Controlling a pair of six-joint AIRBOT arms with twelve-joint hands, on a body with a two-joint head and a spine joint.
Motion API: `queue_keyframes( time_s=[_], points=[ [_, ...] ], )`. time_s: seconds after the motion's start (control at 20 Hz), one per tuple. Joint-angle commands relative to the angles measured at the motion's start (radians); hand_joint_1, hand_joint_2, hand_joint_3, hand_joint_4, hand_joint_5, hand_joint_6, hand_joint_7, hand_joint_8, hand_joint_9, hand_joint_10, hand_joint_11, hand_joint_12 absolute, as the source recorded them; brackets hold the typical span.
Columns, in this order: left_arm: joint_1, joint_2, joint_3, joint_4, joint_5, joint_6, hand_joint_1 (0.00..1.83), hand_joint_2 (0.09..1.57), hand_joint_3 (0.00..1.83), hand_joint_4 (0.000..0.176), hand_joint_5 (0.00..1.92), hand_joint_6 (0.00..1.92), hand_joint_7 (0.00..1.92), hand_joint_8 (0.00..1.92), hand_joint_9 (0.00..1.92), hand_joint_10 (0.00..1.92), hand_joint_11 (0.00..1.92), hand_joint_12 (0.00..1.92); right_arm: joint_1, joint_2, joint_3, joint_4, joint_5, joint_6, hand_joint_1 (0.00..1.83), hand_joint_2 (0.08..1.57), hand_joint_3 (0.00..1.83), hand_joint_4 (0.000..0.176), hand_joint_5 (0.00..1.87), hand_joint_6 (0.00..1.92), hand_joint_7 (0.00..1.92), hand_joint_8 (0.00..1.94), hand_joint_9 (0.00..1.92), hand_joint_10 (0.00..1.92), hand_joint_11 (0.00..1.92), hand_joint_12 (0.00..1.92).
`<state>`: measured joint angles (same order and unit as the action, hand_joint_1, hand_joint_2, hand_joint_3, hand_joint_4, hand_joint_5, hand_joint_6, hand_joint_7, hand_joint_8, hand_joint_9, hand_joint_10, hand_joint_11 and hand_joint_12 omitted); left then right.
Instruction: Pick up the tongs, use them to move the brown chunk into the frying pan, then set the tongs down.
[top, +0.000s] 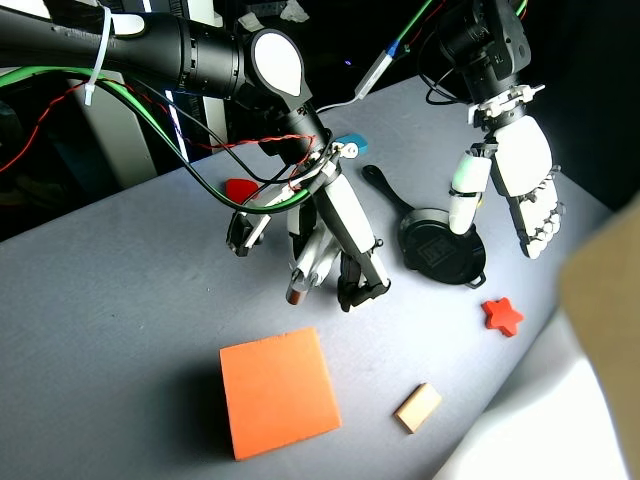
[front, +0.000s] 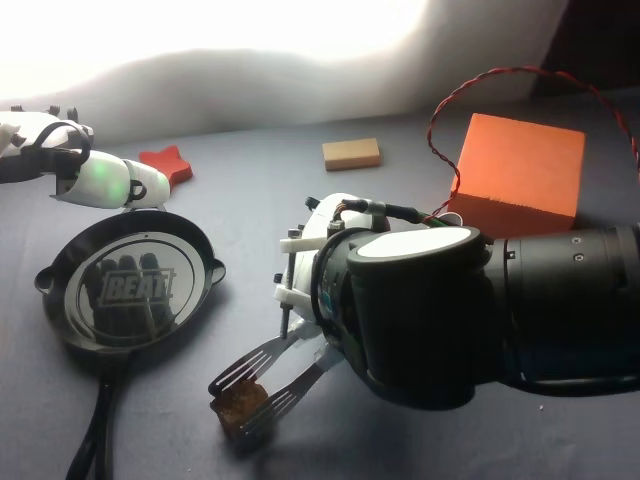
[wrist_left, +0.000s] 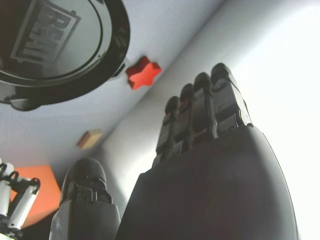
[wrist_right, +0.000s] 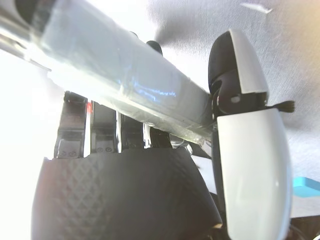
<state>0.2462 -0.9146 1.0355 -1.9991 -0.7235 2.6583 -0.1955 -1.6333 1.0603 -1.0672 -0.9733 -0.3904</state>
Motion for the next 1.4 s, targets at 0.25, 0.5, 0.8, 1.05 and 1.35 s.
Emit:
queue_keyframes(
  time_s=[0.25, 0.5, 0.8, 1.05, 1.35],
  points=[
    [-0.008, 0.006, 0.001, 0.054, -0.008, 0.003, 0.00, 1.12, 0.00, 0.000, 0.02, 0.00, 0.03, 0.00, 0.03, 0.00, 0.01, 0.01, 0.003, 0.003, -0.010, -0.070, 0.003, -0.046, 0.91, 1.17, 0.00, 0.000, 0.74, 0.04, 0.75, 0.03, 0.70, 0.03, 0.05, 1.45],
    [-0.008, 0.006, 0.000, 0.054, -0.008, 0.003, 0.00, 1.12, 0.00, 0.000, 0.01, 0.00, 0.03, 0.01, 0.02, 0.01, 0.01, 0.01, 0.003, 0.003, -0.011, -0.070, 0.003, -0.062, 1.01, 1.17, 0.00, 0.000, 0.94, 0.07, 0.95, 0.04, 0.88, 0.10, 0.32, 1.34],
    [-0.008, 0.006, 0.000, 0.054, -0.008, 0.003, 0.00, 1.12, 0.00, 0.000, 0.02, 0.00, 0.03, 0.01, 0.02, 0.00, 0.01, 0.01, 0.004, 0.002, -0.011, -0.072, 0.007, -0.062, 1.11, 1.20, 0.00, 0.000, 0.83, 1.21, 1.12, 0.05, 1.02, 0.18, 0.44, 1.41],
    [-0.008, 0.006, -0.001, 0.054, -0.008, 0.003, 0.00, 1.12, 0.00, 0.000, 0.04, 0.01, 0.05, 0.01, 0.04, 0.01, 0.02, 0.02, 0.004, 0.002, -0.011, -0.075, 0.010, -0.063, 1.35, 1.10, 0.01, 0.000, 0.91, 1.09, 1.11, 0.70, 1.00, 1.00, 0.67, 1.43],
    [-0.008, 0.006, -0.001, 0.054, -0.008, 0.003, 0.00, 1.12, 0.00, 0.000, 0.03, 0.00, 0.03, 0.00, 0.03, 0.00, 0.00, 0.01, 0.005, 0.002, -0.011, -0.080, 0.013, -0.063, 1.38, 1.10, 0.00, 0.000, 0.89, 1.07, 1.08, 0.76, 0.96, 1.20, 0.72, 1.52]
  ],
)
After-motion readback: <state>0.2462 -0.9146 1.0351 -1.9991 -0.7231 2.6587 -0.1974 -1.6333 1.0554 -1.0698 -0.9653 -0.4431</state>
